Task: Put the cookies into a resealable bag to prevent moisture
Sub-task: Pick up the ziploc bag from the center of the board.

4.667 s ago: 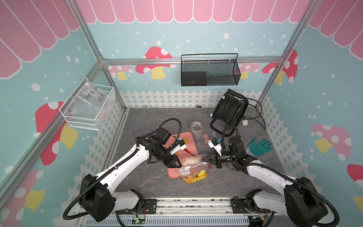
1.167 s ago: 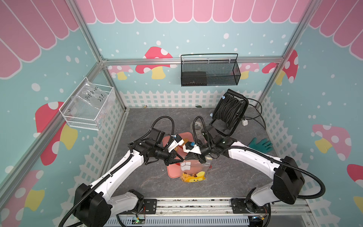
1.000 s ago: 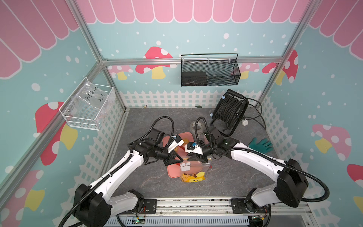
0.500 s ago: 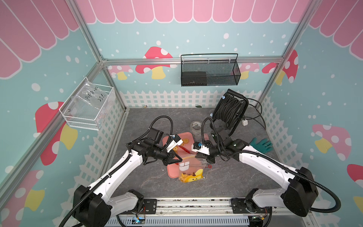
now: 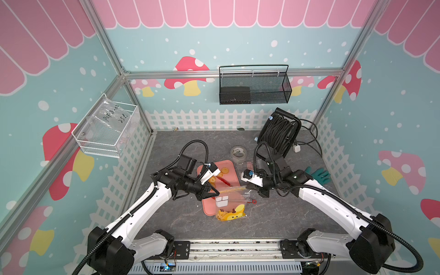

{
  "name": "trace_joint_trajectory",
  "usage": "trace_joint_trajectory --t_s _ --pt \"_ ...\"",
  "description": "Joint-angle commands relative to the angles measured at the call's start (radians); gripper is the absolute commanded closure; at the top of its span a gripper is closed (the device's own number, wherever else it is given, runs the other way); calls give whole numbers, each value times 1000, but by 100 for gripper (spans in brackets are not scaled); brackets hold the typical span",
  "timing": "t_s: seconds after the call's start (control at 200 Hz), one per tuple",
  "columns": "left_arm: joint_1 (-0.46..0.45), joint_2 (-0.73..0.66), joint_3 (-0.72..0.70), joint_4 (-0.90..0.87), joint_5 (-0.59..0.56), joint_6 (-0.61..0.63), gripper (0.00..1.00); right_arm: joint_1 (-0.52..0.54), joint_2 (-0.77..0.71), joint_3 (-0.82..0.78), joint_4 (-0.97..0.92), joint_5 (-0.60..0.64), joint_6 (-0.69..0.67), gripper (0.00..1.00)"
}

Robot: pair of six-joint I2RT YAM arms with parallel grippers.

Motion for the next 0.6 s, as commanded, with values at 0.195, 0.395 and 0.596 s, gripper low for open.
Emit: trace_joint_trajectory --t_s 0.195,0.395,0.596 --pt "126 -61 126 -162 -89 53 100 -44 -59 -30 4 52 36 71" --pt "281 -88 258 -215 -222 44 100 -66 -125 -75 214 169 230 42" --pt "408 32 386 -105 -390 6 100 -96 -125 -113 316 250 388 34"
